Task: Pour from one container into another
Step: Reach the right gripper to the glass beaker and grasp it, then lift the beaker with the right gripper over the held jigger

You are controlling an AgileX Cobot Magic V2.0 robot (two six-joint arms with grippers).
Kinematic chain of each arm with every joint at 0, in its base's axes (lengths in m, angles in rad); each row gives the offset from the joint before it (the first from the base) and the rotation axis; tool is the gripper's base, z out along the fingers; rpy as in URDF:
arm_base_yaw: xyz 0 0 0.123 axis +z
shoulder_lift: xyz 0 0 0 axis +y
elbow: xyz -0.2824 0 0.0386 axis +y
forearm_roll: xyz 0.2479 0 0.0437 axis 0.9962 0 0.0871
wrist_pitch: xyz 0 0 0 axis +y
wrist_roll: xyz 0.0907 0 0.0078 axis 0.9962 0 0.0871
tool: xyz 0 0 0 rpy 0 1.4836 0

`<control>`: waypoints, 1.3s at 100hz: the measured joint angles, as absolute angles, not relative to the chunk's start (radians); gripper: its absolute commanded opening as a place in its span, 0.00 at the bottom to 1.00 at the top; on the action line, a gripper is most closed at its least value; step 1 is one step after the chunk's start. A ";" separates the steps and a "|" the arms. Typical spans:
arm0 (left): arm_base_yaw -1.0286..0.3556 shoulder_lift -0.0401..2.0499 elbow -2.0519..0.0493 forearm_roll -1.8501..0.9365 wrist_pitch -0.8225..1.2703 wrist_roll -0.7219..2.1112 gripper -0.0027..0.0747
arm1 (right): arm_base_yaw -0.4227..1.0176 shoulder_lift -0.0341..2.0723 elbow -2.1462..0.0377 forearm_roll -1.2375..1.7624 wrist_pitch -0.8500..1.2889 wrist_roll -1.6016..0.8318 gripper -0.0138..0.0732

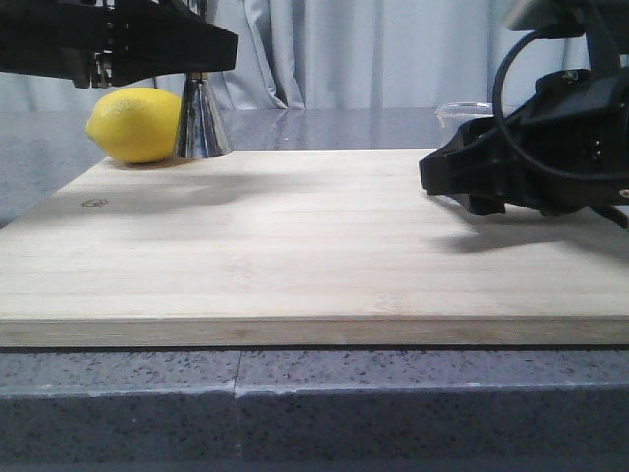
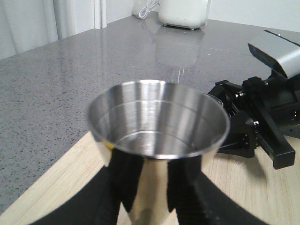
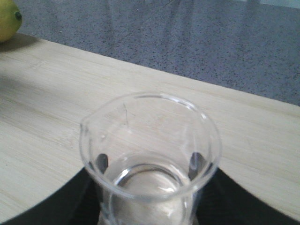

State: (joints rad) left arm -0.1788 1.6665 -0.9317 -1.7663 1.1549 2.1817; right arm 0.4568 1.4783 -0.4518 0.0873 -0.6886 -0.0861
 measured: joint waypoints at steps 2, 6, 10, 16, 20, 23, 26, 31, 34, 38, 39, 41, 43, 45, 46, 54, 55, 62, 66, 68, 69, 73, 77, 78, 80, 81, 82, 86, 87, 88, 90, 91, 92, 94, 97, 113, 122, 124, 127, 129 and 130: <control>-0.179 1.666 -0.932 -1.766 1.155 2.182 0.32 | 0.457 1.478 -0.452 0.087 -0.689 -0.084 0.50; -0.179 1.666 -0.932 -1.766 1.155 2.182 0.32 | 0.457 1.478 -0.452 0.087 -0.689 -0.084 0.50; -0.179 1.666 -0.932 -1.766 1.155 2.182 0.32 | 0.457 1.478 -0.452 0.087 -0.689 -0.084 0.50; -0.179 1.666 -0.932 -1.766 1.155 2.182 0.32 | 0.457 1.478 -0.452 0.087 -0.691 -0.084 0.50; -0.179 1.666 -0.932 -1.766 1.155 2.182 0.32 | 0.457 1.478 -0.452 0.087 -0.691 -0.084 0.50; -0.179 1.666 -0.932 -1.766 1.155 2.182 0.32 | 0.457 1.478 -0.452 0.087 -0.692 -0.084 0.50; -0.179 1.666 -0.932 -1.766 1.155 2.182 0.32 | 0.457 1.473 -0.452 0.087 -0.692 -0.084 0.50; -0.179 1.666 -0.932 -1.766 1.155 2.182 0.32 | 0.457 1.461 -0.457 0.087 -0.680 -0.084 0.50; -0.179 1.666 -0.932 -1.766 1.155 2.182 0.32 | 0.457 1.449 -0.466 0.085 -0.668 -0.084 0.50; -0.179 1.666 -0.932 -1.766 1.155 2.182 0.32 | 0.457 1.431 -0.482 0.077 -0.645 -0.084 0.50; -0.179 1.666 -0.932 -1.766 1.155 2.182 0.32 | 0.457 1.427 -0.489 0.075 -0.640 -0.084 0.50; -0.179 1.666 -0.932 -1.766 1.155 2.182 0.32 | 0.457 1.418 -0.496 0.070 -0.625 -0.084 0.50; -0.179 1.666 -0.932 -1.766 1.155 2.182 0.32 | 0.457 1.408 -0.508 0.065 -0.607 -0.084 0.50; -0.179 1.666 -0.932 -1.766 1.155 2.182 0.32 | 0.457 1.398 -0.522 0.061 -0.589 -0.084 0.50; -0.179 1.666 -0.932 -1.766 1.155 2.182 0.32 | 0.457 1.395 -0.531 0.056 -0.582 -0.084 0.50; -0.179 1.666 -0.932 -1.766 1.155 2.182 0.32 | 0.457 1.361 -0.597 0.030 -0.474 -0.084 0.50; -0.179 1.666 -0.932 -1.766 1.155 2.182 0.32 | 0.457 1.356 -0.605 0.025 -0.464 -0.084 0.50; -0.179 1.666 -0.932 -1.766 1.155 2.182 0.32 | 0.457 1.335 -0.682 0.000 -0.345 -0.084 0.50; -0.179 1.666 -0.932 -1.766 1.155 2.182 0.32 | 0.457 1.327 -0.735 -0.008 -0.265 -0.084 0.50; -0.179 1.666 -0.932 -1.766 1.155 2.182 0.32 | 0.457 1.327 -0.764 -0.012 -0.223 -0.084 0.50; -0.179 1.666 -0.932 -1.766 1.155 2.182 0.32 | 0.459 1.325 -0.774 -0.015 -0.209 -0.084 0.50; -0.179 1.666 -0.932 -1.766 1.155 2.182 0.32 | 0.461 1.325 -0.831 -0.029 -0.124 -0.084 0.50; -0.179 1.666 -0.932 -1.766 1.155 2.182 0.32 | 0.468 1.325 -0.889 -0.041 -0.055 -0.084 0.50; -0.179 1.666 -0.932 -1.766 1.155 2.182 0.32 | 0.468 1.325 -0.898 -0.046 -0.029 -0.084 0.50; -0.179 1.666 -0.932 -1.766 1.155 2.182 0.32 | 0.474 1.325 -0.925 -0.054 0.009 -0.084 0.50; -0.179 1.666 -0.932 -1.766 1.155 2.182 0.32 | 0.478 1.325 -0.943 -0.056 0.021 -0.084 0.50; -0.179 1.666 -0.932 -1.766 1.155 2.182 0.32 | 0.480 1.325 -0.952 -0.059 0.033 -0.084 0.50; -0.179 1.666 -0.932 -1.766 1.155 2.182 0.32 | 0.493 1.330 -1.004 -0.075 0.100 -0.084 0.50; -0.179 1.666 -0.932 -1.766 1.155 2.182 0.32 | 0.495 1.332 -1.012 -0.080 0.121 -0.084 0.50; -0.179 1.666 -0.932 -1.766 1.155 2.182 0.32 | 0.499 1.332 -1.029 -0.082 0.131 -0.084 0.50; -0.179 1.666 -0.932 -1.766 1.155 2.182 0.32 | 0.506 1.337 -1.046 -0.089 0.160 -0.084 0.50; -0.179 1.666 -0.932 -1.766 1.155 2.182 0.32 | 0.508 1.338 -1.062 -0.091 0.170 -0.084 0.50; -0.179 1.666 -0.932 -1.766 1.155 2.182 0.32 | 0.510 1.342 -1.070 -0.095 0.188 -0.086 0.50; -0.179 1.666 -0.932 -1.766 1.155 2.182 0.32 | 0.518 1.348 -1.094 -0.101 0.214 -0.086 0.50; -0.179 1.666 -0.932 -1.766 1.155 2.182 0.32 | 0.529 1.357 -1.125 -0.106 0.247 -0.094 0.50; -0.179 1.666 -0.932 -1.766 1.155 2.182 0.32 | 0.583 1.427 -1.271 -0.120 0.394 -0.158 0.50; -0.179 1.666 -0.932 -1.766 1.155 2.182 0.32 | 0.611 1.469 -1.339 -0.122 0.454 -0.200 0.50; -0.179 1.666 -0.932 -1.766 1.155 2.182 0.32 | 0.618 1.475 -1.353 -0.122 0.462 -0.211 0.50; -0.179 1.666 -0.932 -1.766 1.155 2.182 0.32 | 0.630 1.490 -1.371 -0.126 0.477 -0.224 0.50; -0.179 1.666 -0.932 -1.766 1.155 2.182 0.32 | 0.635 1.498 -1.384 -0.126 0.485 -0.235 0.50; -0.179 1.666 -0.932 -1.766 1.155 2.182 0.32 | 0.639 1.501 -1.392 -0.128 0.488 -0.243 0.50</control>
